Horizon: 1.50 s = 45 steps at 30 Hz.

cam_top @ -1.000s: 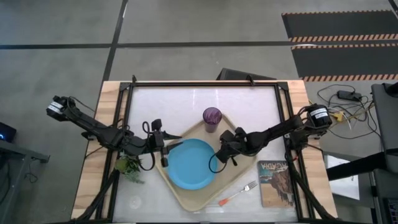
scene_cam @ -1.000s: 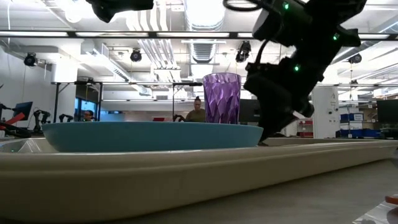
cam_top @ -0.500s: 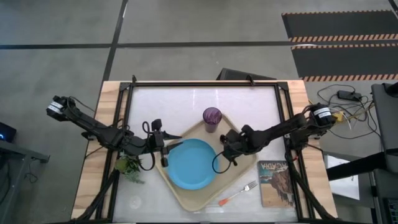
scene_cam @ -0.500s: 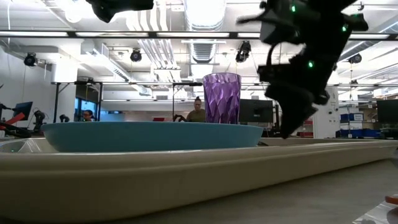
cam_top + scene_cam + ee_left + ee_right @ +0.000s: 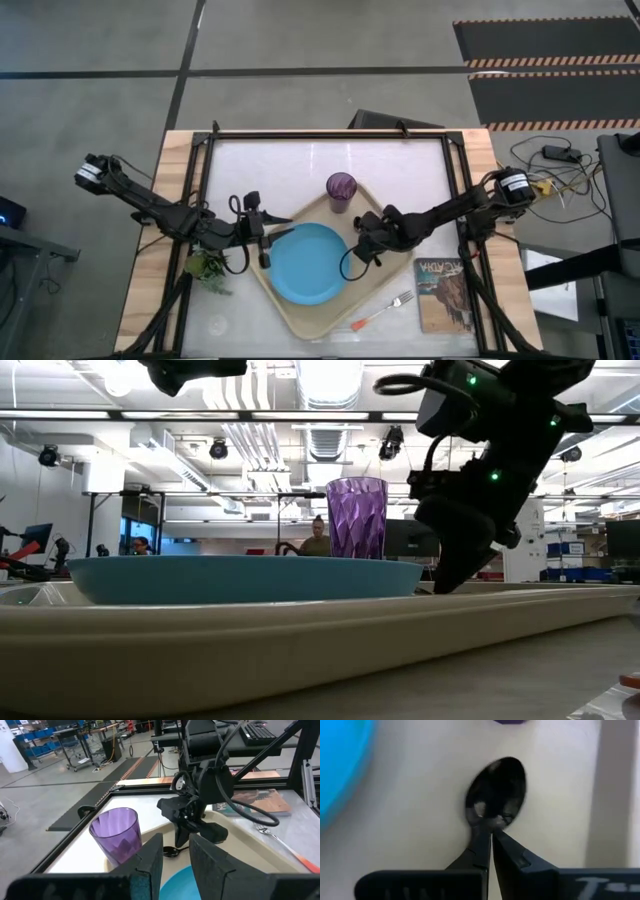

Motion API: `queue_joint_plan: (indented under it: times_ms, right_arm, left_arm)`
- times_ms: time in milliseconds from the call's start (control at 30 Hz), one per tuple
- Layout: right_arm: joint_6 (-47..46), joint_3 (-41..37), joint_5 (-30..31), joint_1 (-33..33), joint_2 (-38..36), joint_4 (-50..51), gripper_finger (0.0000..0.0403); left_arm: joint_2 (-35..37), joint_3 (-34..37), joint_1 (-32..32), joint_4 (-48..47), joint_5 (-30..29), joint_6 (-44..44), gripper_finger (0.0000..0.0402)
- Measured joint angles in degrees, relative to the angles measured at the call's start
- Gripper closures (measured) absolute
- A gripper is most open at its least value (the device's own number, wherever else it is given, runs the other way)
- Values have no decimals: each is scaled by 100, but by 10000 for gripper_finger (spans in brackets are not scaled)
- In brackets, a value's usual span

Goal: Pick and place plate/cup/fork/spoon on tray
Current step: Put the spoon beside the blue plate on the light brown tray

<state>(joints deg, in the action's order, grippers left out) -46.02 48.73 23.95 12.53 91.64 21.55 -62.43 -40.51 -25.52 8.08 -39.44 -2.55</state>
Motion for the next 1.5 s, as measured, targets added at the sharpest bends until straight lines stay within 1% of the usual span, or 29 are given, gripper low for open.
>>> queue_joint_plan:
  times_ms: [133, 400, 500, 567, 833, 1067, 1133, 1333, 1500]
  right_arm:
    - [-36, 0, 76, 11, 0, 1, 394]
    - [268, 28, 693, -54, 25, 14, 394]
    - [403, 24, 1089, -56, 68, 49, 394]
    - [517, 24, 1219, -74, 70, 45, 394]
    - [662, -20, 1155, -104, 320, -157, 394]
    - [664, -24, 762, -104, 365, -570, 394]
    - [659, -24, 727, -104, 367, -639, 394]
    - [649, -24, 732, -104, 362, -594, 394]
    - [645, 17, 732, -104, 182, -502, 394]
  left_arm:
    - [0, 0, -3, 0, 0, 0, 324]
    - [0, 0, -2, 0, 0, 0, 324]
    - [0, 0, -2, 1, 0, 0, 324]
    - [0, 0, -2, 0, 0, 2, 324]
    - [0, 0, 0, 0, 0, 4, 324]
    - [0, 0, 0, 0, 0, 11, 324]
    - [0, 0, 0, 0, 0, 12, 324]
    - [0, 0, 0, 0, 0, 13, 324]
    - [0, 0, 0, 1, 0, 15, 324]
